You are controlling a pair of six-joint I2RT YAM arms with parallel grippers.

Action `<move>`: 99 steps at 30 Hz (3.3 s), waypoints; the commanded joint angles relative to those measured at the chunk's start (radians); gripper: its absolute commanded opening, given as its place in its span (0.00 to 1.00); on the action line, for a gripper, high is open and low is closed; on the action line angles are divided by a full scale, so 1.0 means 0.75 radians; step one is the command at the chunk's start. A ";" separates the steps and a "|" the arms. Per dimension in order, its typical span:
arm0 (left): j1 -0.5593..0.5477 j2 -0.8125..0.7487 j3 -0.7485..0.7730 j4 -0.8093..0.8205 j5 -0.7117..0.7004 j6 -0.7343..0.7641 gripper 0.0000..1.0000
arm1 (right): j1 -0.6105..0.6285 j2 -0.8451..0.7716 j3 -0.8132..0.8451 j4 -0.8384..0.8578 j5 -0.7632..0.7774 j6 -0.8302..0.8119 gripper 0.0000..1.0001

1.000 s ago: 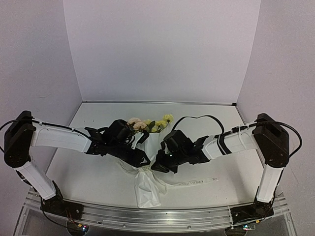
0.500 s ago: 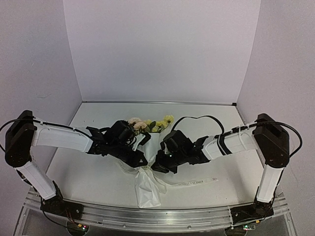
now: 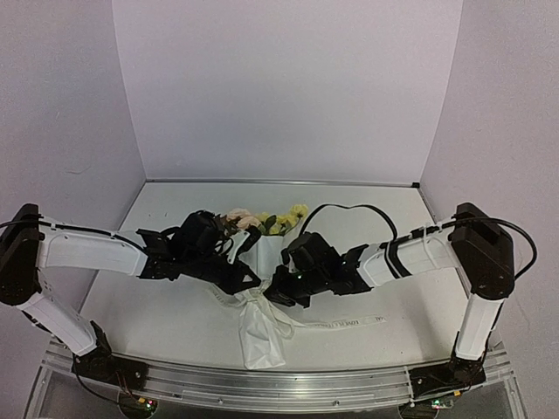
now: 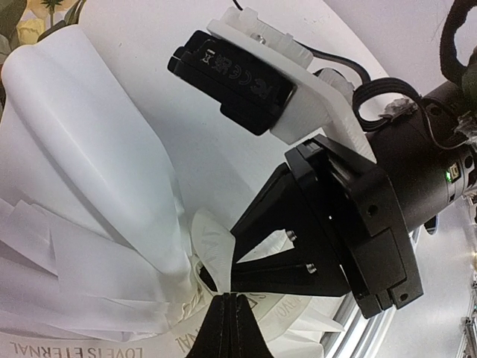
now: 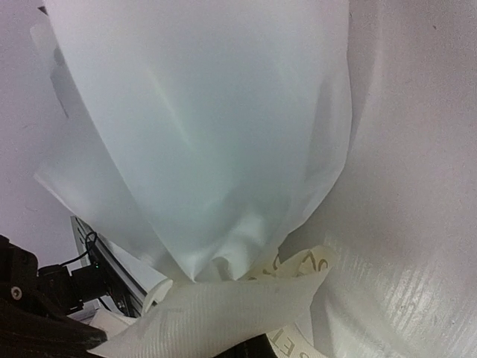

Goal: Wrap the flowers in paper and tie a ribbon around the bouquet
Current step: Cross the half-tied ribbon over the folded bouquet.

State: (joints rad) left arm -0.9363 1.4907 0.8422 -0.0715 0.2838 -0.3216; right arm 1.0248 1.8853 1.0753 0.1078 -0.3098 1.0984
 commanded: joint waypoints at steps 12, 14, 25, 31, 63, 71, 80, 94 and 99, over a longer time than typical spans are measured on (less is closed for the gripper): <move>-0.005 -0.084 -0.145 0.244 0.069 -0.063 0.00 | 0.013 -0.074 -0.097 0.372 0.086 -0.020 0.00; -0.005 -0.087 -0.154 0.246 0.067 -0.068 0.00 | 0.019 -0.065 -0.116 0.437 0.075 -0.032 0.00; -0.005 -0.083 -0.217 0.284 0.089 -0.143 0.01 | 0.053 -0.026 -0.184 0.630 0.146 -0.268 0.00; -0.005 -0.094 -0.216 0.269 0.043 -0.192 0.07 | 0.063 0.026 -0.168 0.663 0.153 -0.341 0.00; 0.089 -0.149 -0.231 0.137 -0.189 -0.405 0.08 | 0.066 0.129 -0.146 0.881 -0.006 -0.357 0.00; 0.086 -0.111 -0.242 0.248 0.032 -0.368 0.10 | 0.065 0.163 -0.119 0.881 -0.019 -0.333 0.00; 0.086 -0.124 -0.235 0.240 0.076 -0.323 0.12 | 0.065 0.169 -0.108 0.881 -0.021 -0.328 0.00; 0.087 -0.261 -0.279 0.144 -0.244 -0.382 0.32 | 0.065 0.185 -0.080 0.883 -0.049 -0.326 0.00; 0.091 -0.220 -0.285 0.174 -0.203 -0.407 0.30 | 0.065 0.188 -0.078 0.881 -0.052 -0.324 0.00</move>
State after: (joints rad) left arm -0.8711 1.3105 0.6388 0.0418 0.1296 -0.6082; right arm 1.0679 2.0144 0.9821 0.7277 -0.3389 0.8551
